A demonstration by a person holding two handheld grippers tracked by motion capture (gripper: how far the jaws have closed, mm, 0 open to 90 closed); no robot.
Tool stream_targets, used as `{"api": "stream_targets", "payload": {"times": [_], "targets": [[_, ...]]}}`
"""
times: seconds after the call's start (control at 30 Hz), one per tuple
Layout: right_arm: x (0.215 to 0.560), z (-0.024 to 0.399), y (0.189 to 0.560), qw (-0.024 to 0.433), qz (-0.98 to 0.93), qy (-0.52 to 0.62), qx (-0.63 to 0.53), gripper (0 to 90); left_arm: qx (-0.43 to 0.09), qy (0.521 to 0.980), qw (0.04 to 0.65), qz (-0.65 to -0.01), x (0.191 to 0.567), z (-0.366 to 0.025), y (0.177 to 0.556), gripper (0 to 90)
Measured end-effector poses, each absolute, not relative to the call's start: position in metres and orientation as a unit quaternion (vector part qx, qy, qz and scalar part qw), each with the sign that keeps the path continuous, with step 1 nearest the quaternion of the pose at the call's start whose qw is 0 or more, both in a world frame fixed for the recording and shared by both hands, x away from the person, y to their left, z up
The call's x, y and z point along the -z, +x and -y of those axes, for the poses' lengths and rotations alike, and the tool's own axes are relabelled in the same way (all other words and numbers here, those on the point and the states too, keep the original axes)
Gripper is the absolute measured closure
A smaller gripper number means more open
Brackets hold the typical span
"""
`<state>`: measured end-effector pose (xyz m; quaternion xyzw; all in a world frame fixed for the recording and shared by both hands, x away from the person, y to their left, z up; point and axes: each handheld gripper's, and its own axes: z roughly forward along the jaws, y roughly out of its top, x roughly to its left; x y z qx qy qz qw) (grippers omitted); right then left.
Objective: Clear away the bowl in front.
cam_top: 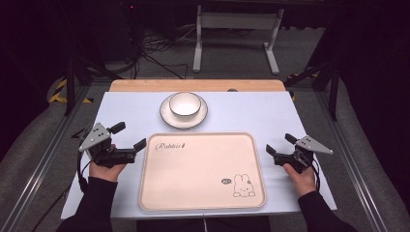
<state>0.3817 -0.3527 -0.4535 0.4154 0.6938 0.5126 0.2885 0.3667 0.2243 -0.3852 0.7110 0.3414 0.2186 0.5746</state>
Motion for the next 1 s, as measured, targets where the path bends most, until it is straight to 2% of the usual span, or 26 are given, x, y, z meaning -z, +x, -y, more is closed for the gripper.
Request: {"api": "stream_targets", "payload": {"times": [0.27,0.4,1.0], "targets": [[0.453,0.353,0.382,0.288,-0.693,0.416,-0.513,5.2,-0.197,0.725,0.566,-0.34,0.382,-0.21,0.389,2.0],[0.453,0.353,0.381,0.288,-0.694,0.416,-0.513,5.2,-0.184,0.717,0.574,-0.35,0.382,-0.208,0.401,1.9],[0.454,0.354,0.381,0.286,-0.692,0.415,-0.516,5.2,-0.168,0.724,0.569,-0.351,0.369,-0.18,0.445,2.1]]}}
